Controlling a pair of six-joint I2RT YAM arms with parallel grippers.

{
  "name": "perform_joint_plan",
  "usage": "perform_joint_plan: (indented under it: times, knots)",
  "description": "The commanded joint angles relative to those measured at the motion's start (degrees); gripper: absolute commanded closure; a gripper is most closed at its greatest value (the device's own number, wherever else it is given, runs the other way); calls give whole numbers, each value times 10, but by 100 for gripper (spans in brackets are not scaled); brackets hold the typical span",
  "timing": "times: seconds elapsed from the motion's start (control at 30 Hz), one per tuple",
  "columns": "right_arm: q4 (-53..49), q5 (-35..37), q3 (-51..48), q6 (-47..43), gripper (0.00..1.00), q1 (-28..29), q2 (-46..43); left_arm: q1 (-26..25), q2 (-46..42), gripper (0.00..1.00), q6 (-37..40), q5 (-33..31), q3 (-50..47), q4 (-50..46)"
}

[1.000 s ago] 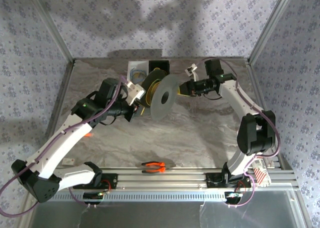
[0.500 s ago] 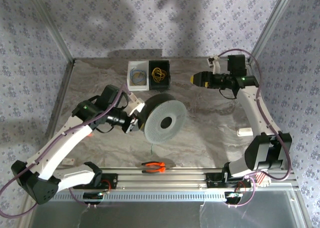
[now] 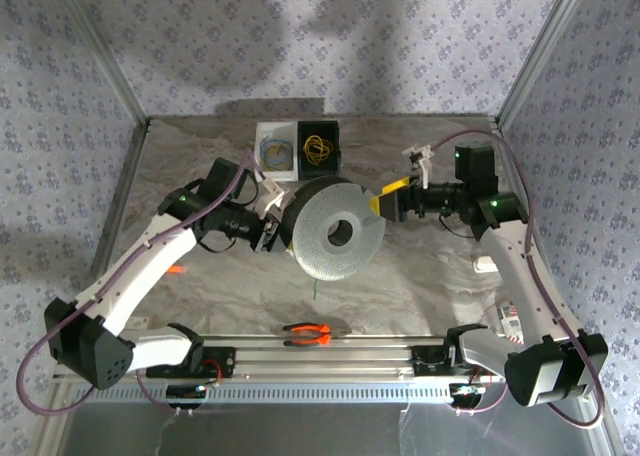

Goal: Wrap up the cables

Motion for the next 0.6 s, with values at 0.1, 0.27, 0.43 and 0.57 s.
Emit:
perform_joint_plan:
  times: [0.1, 0.27, 0.43, 0.57]
  knots:
    - [7, -29, -10, -23, 12, 27, -7, 2, 18, 100, 18, 90, 46, 52]
    - [5, -40, -14, -27, 22, 36, -1, 2, 32, 100, 21, 105, 55, 58]
    - [8, -50, -13, -24, 56, 38, 5, 5, 58, 100, 35, 116, 70, 41]
    - [15, -52, -13, -20, 88, 38, 9, 11, 73, 67, 40, 112, 80, 32]
